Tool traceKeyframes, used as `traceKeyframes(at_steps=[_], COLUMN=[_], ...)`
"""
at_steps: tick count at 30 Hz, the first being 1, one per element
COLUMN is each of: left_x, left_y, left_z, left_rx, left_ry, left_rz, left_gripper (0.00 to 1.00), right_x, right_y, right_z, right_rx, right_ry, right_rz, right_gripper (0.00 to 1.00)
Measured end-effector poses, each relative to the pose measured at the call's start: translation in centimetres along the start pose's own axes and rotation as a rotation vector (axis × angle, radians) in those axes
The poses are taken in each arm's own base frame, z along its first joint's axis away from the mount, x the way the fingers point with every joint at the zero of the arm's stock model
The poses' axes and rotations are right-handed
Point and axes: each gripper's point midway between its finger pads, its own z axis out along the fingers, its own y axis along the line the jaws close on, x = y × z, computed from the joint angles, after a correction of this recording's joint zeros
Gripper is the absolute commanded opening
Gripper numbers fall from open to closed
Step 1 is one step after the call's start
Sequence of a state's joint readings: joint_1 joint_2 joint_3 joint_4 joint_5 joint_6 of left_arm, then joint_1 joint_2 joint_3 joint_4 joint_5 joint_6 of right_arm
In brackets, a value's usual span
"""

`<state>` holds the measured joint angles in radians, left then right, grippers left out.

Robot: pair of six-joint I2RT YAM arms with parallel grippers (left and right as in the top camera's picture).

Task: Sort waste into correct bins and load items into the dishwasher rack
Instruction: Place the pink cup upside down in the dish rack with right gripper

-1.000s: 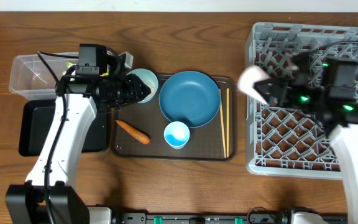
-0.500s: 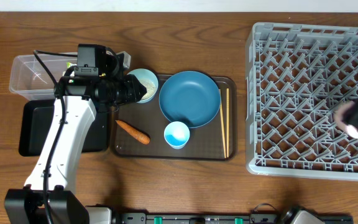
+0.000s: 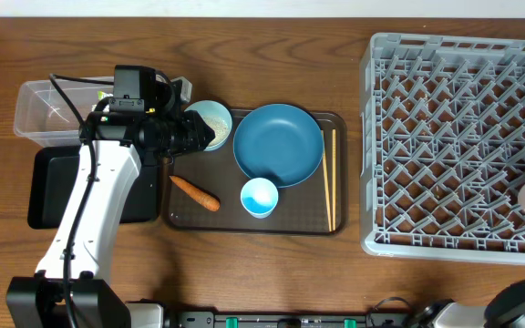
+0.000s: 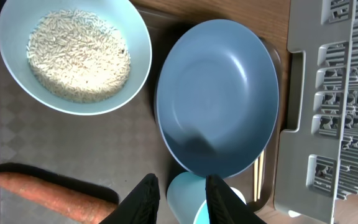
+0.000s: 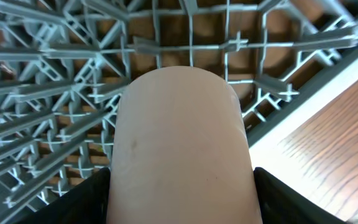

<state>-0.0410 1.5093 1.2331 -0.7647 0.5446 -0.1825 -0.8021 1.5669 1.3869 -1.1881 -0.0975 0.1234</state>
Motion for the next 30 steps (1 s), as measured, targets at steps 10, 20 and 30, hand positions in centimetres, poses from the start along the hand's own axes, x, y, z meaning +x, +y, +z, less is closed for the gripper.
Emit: traceKeyframes(at_steps=[10,20,30], left_x=[0.3,1.0,5.7], left_y=[0.1,0.3,-0.8], left_z=[0.0,0.0,0.3], left_rx=[-0.005,-0.012,-0.028], left_ry=[0.012,0.039,0.216], left_rz=[-0.007,-0.021,0.017], left_gripper=[0.29,0.36,0.40], right_x=[-0.6,-0.2,-1.0], right_y=[-0.2,1.1,7.9], right_z=[3.6,4.0,-3.5], right_rx=[0.004,-0.075,-0.332], right_ry=[0.076,0.105,-0.092], right_rz=[0.009,0.011,-0.159], right_gripper=[0.99,0.99,0.99])
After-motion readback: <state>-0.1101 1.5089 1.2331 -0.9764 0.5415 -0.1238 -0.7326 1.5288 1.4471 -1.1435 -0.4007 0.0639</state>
